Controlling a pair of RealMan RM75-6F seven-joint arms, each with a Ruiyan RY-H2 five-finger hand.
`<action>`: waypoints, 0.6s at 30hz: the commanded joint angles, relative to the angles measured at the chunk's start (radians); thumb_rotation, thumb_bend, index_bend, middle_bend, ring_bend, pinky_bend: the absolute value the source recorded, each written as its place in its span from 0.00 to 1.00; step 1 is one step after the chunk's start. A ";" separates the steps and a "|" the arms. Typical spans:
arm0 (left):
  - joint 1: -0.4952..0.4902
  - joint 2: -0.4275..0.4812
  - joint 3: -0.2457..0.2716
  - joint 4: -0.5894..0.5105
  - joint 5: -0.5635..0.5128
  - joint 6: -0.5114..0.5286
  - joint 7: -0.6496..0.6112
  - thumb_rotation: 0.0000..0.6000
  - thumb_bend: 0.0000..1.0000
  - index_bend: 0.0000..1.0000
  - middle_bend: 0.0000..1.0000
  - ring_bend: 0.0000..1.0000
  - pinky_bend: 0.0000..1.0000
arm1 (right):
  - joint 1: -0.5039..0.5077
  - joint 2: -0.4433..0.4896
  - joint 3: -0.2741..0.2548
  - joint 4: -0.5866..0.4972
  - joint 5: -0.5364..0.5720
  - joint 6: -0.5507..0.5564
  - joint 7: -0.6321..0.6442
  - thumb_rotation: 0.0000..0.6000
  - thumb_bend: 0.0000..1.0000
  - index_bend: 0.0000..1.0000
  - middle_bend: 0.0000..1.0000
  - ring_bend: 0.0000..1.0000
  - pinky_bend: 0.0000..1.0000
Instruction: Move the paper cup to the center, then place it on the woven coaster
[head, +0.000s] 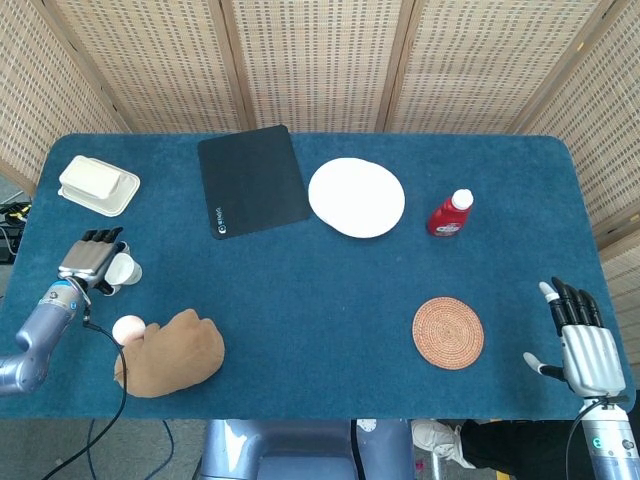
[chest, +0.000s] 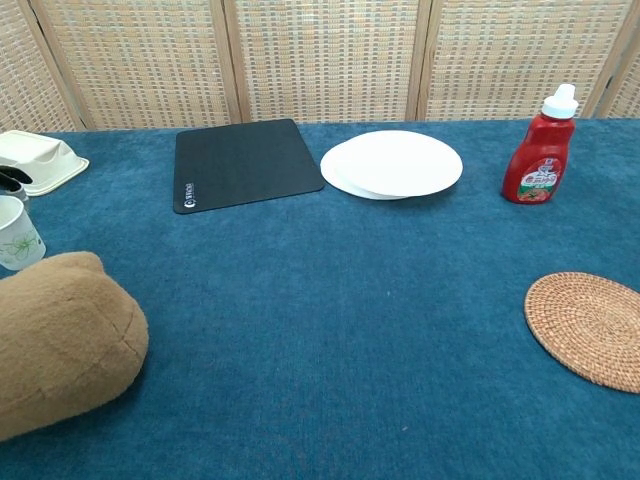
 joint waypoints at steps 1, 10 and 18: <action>0.001 -0.002 0.002 0.000 0.003 0.006 -0.003 1.00 0.30 0.31 0.00 0.00 0.00 | -0.001 0.000 0.001 0.001 0.002 0.000 0.003 1.00 0.02 0.00 0.00 0.00 0.00; 0.005 0.019 -0.009 -0.035 0.010 0.037 -0.020 1.00 0.31 0.31 0.00 0.00 0.00 | 0.000 0.000 0.002 0.002 0.002 0.000 0.007 1.00 0.02 0.00 0.00 0.00 0.00; -0.025 0.103 -0.050 -0.163 0.021 0.083 -0.003 1.00 0.31 0.31 0.00 0.00 0.00 | 0.000 0.003 -0.003 -0.008 -0.008 0.001 -0.002 1.00 0.02 0.00 0.00 0.00 0.00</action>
